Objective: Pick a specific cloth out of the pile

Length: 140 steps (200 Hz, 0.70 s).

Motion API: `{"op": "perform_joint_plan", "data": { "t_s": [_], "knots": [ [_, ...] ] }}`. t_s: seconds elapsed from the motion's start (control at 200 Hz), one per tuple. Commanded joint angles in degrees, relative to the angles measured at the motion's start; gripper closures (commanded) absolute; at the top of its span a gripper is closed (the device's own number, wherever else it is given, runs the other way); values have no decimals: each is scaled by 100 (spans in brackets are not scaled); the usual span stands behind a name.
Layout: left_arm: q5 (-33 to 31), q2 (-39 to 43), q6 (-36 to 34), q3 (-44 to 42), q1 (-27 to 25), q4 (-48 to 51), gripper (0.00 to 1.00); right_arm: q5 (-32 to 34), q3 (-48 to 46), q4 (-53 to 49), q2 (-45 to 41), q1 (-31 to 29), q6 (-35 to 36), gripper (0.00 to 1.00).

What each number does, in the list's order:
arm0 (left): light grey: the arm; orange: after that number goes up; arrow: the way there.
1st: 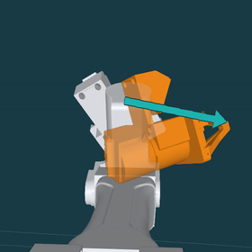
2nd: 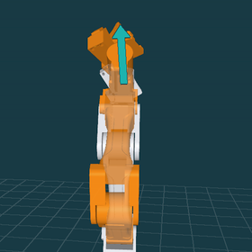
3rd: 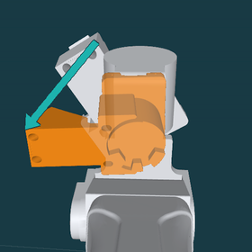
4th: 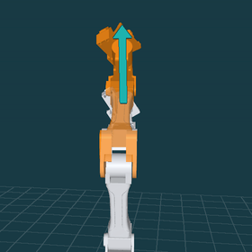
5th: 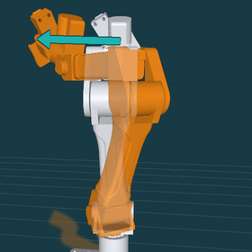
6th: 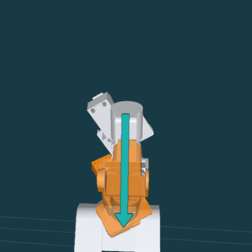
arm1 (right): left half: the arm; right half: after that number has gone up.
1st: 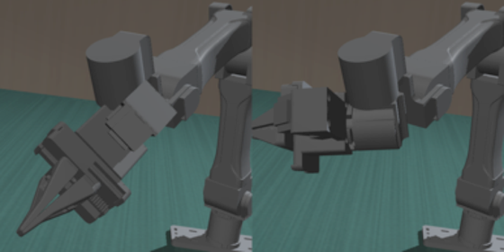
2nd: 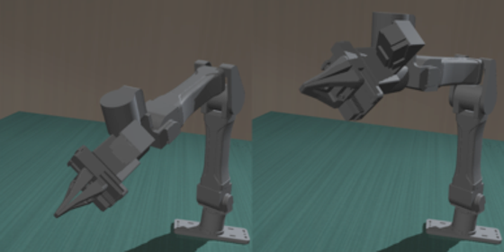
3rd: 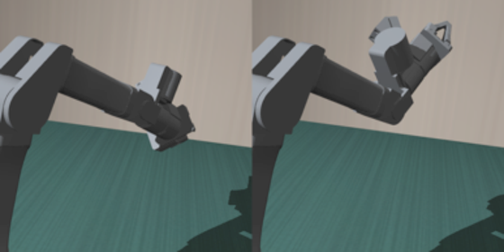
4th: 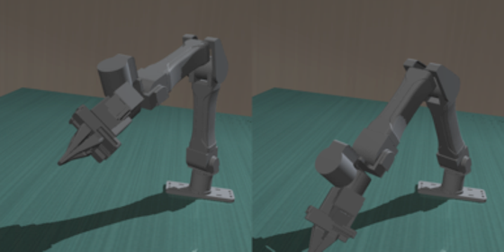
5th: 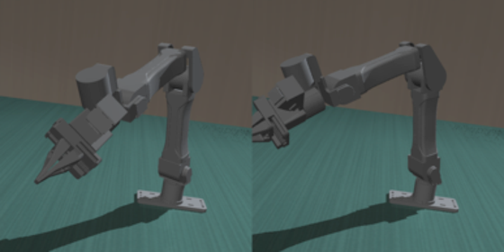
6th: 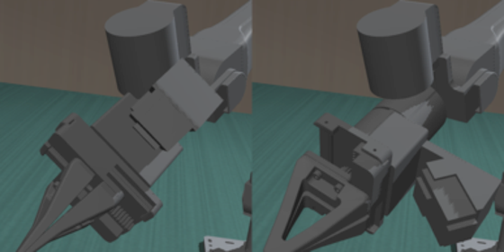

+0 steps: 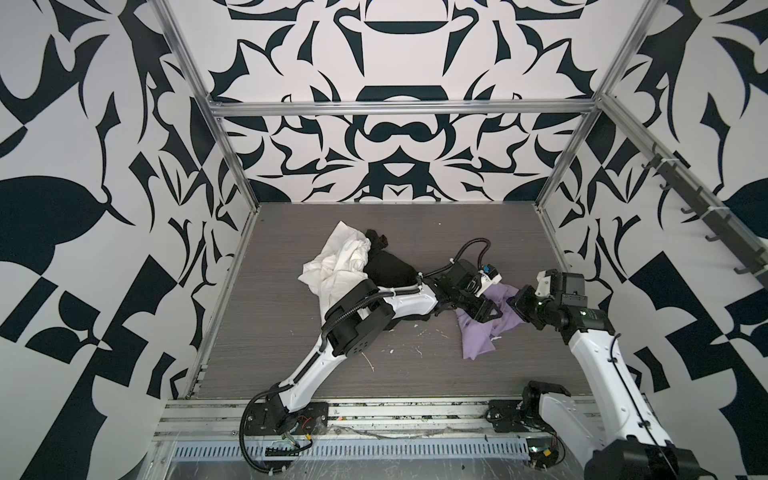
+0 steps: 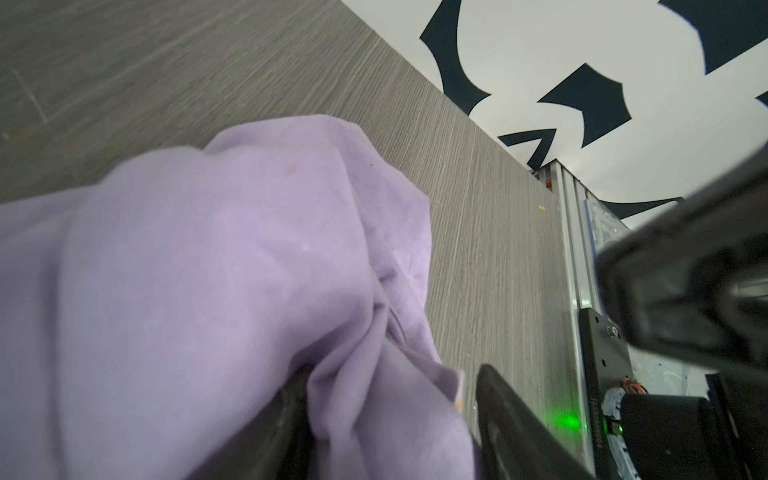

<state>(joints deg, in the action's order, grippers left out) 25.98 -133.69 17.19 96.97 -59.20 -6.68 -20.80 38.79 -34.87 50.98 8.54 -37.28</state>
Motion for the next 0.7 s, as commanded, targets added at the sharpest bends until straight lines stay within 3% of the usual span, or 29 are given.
{"op": "perform_joint_plan", "data": {
  "t_s": [0.0, 0.21, 0.275, 0.335, 0.695],
  "knots": [
    [-120, -131, 93, -31, 40, 641, 35, -17, 243, -62, -40, 17, 107, 90],
    [-447, 423, 34, -349, 93, 545, 28, 60, 356, -204, -114, 17, 205, 89],
    [-516, 657, 12, -453, 97, 562, 18, 42, 365, -200, -115, 16, 203, 88],
    [-528, 862, -6, -498, 102, 578, 16, -78, 350, -97, -68, 17, 140, 88],
    [-757, 1864, 150, -966, 102, 210, 11, -445, 453, 20, 57, 12, -64, 83]
  ]
}}
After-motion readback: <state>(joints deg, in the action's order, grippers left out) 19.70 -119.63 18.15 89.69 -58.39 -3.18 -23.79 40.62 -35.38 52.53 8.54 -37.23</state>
